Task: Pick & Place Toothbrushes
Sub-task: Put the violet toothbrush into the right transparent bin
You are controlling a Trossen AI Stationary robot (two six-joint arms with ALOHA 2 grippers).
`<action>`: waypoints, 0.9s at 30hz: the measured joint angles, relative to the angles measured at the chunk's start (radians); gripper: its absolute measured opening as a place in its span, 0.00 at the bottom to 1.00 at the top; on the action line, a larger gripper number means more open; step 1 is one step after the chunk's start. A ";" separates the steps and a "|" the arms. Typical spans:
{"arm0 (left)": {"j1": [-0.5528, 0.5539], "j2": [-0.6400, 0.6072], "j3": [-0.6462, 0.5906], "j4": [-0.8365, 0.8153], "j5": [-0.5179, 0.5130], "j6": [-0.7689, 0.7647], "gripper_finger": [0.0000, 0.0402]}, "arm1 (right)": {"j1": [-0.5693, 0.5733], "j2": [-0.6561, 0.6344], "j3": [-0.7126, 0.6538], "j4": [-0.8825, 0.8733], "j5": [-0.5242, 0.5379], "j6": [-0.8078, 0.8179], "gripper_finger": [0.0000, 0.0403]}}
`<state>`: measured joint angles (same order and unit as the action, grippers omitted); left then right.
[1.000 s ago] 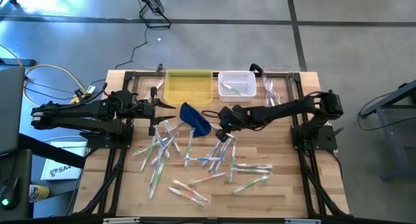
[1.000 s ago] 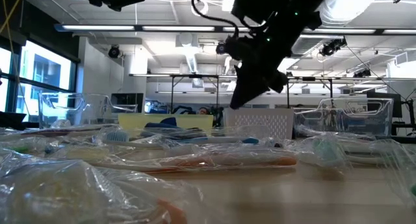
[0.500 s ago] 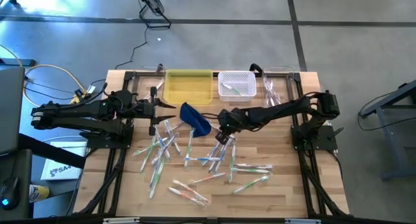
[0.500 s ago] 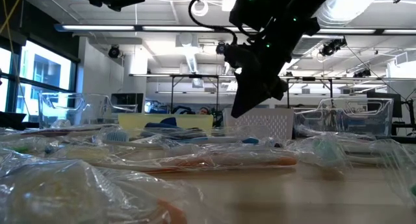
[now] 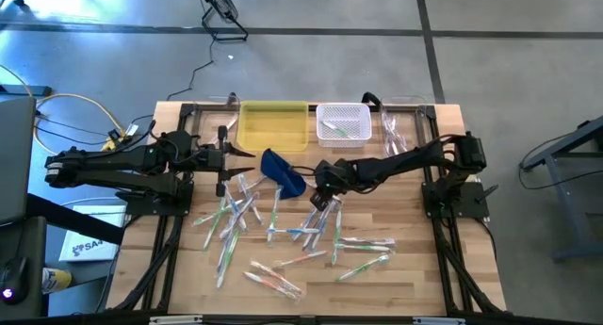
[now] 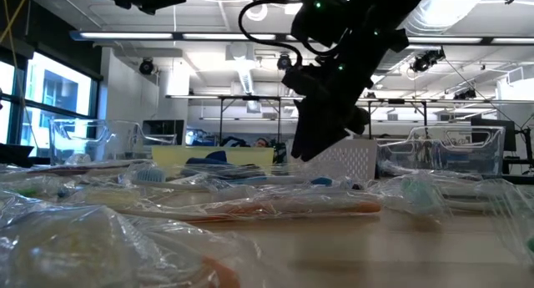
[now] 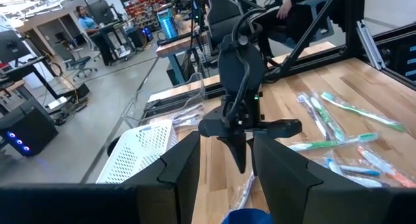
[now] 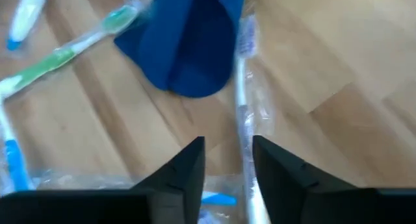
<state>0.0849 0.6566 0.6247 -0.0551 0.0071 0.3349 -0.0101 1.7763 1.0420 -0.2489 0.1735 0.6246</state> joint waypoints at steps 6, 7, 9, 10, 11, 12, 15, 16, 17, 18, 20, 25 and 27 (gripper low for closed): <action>0.000 0.000 0.000 0.000 0.000 0.000 0.35 | -0.002 0.017 0.000 0.005 0.020 -0.027 0.41; 0.000 0.000 0.000 0.000 0.000 0.000 0.35 | -0.002 0.025 0.000 0.001 0.019 -0.027 0.41; 0.000 0.000 0.000 0.000 0.000 0.000 0.35 | 0.001 0.053 -0.001 -0.001 0.018 -0.027 0.41; 0.000 0.000 0.000 0.000 0.000 0.000 0.35 | 0.003 0.067 -0.001 0.006 0.015 -0.027 0.40; 0.000 0.000 0.000 -0.001 0.000 0.000 0.35 | 0.004 0.081 -0.001 0.006 0.010 -0.027 0.40; 0.000 0.000 0.000 -0.002 0.000 0.000 0.35 | 0.008 0.094 -0.001 0.005 0.010 -0.027 0.40; 0.000 0.000 0.000 -0.003 0.000 0.000 0.35 | 0.015 0.119 0.001 0.008 0.027 -0.028 0.38; 0.000 0.000 0.000 -0.004 0.000 0.000 0.35 | 0.017 0.123 0.002 0.007 0.034 -0.026 0.38; 0.000 0.000 0.000 -0.003 0.000 0.000 0.35 | 0.018 0.125 0.002 0.005 0.045 -0.023 0.38; 0.000 0.000 0.000 -0.003 0.000 0.000 0.35 | 0.019 0.125 0.002 0.003 0.053 -0.023 0.37; 0.000 0.000 0.000 0.000 0.000 0.000 0.35 | 0.021 0.126 0.002 0.000 0.076 -0.022 0.36; 0.000 0.000 0.000 -0.001 0.000 0.000 0.35 | 0.011 0.121 0.000 -0.007 0.097 -0.018 0.29; 0.000 0.000 0.000 0.000 0.000 0.000 0.35 | 0.003 0.120 0.000 -0.007 0.091 -0.004 0.24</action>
<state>0.0847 0.6565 0.6247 -0.0555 0.0071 0.3351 -0.0069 1.8965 1.0424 -0.2562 0.2650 0.6207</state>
